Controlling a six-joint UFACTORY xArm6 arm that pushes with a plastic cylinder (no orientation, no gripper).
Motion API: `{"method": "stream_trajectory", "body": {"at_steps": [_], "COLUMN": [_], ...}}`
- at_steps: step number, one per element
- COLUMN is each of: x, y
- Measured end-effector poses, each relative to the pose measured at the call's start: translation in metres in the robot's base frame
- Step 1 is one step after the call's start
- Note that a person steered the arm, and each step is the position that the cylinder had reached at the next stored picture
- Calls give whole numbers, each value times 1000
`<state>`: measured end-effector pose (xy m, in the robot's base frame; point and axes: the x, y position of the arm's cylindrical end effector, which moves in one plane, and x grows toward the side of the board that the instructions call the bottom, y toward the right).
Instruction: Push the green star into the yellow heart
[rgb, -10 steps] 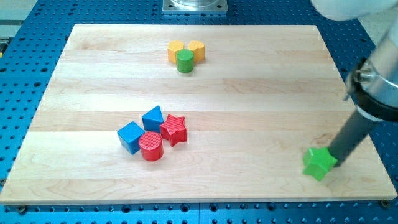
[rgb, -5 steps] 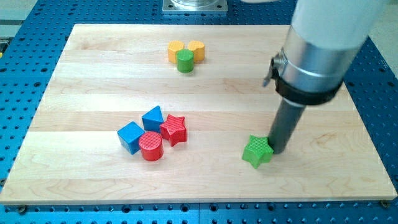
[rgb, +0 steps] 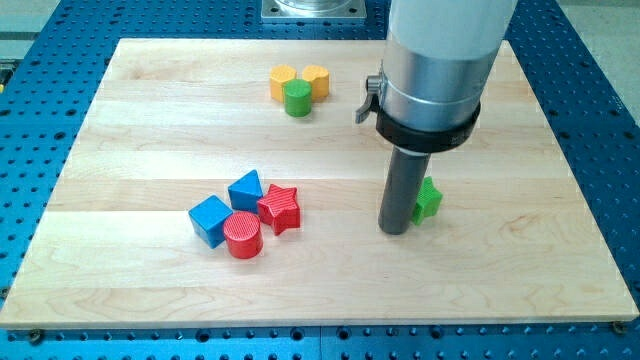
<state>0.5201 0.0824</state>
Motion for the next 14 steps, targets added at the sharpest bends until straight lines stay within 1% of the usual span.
{"method": "stream_trajectory", "body": {"at_steps": [1,2,3,4,5,6,8,10,12,13,14], "x": [8,5,-35,-54,-47,-79,-114,-66,-136,-91,-72], "y": [13,33,41,66,89,89,73,66,8,28,6]}}
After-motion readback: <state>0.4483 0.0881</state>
